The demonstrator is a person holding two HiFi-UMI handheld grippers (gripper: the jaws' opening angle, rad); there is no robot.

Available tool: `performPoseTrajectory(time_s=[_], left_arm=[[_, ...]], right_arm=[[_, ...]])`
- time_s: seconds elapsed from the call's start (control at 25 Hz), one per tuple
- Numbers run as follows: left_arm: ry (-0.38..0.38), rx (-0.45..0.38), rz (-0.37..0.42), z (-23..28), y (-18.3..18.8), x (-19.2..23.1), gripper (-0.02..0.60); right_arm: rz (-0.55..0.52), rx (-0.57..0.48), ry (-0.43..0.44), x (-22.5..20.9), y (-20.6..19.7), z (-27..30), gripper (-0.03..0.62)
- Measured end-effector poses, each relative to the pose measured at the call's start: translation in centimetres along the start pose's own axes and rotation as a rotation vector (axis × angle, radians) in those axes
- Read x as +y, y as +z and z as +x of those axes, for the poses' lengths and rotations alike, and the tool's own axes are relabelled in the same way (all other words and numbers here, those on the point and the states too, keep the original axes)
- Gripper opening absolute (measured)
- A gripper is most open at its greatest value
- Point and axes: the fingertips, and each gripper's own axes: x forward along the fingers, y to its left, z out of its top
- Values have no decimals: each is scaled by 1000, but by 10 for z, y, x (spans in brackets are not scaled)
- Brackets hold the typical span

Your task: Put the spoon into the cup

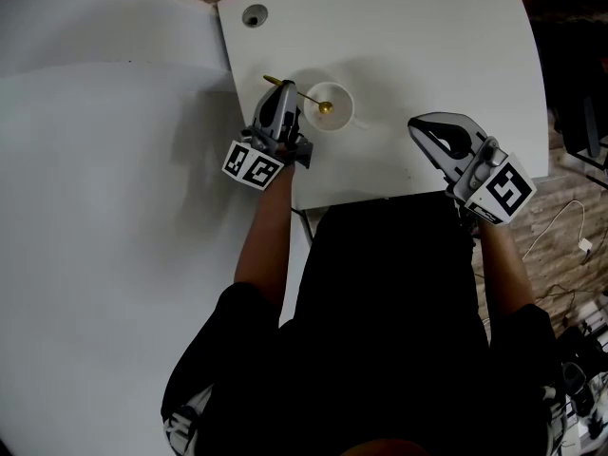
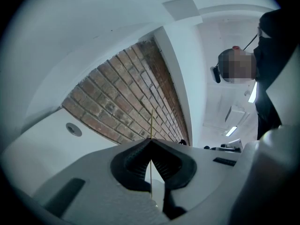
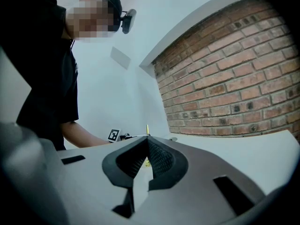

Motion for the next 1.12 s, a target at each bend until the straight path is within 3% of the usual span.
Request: performPoseTrajectory(time_s=[0.44, 1.12], left_arm=[[1, 72, 59, -5, -24, -7, 15], [40, 102, 134, -12, -34, -4, 15]], right_arm=[[-1, 2, 2, 1, -2, -3, 6], [3, 1, 0, 3, -4, -7, 6]])
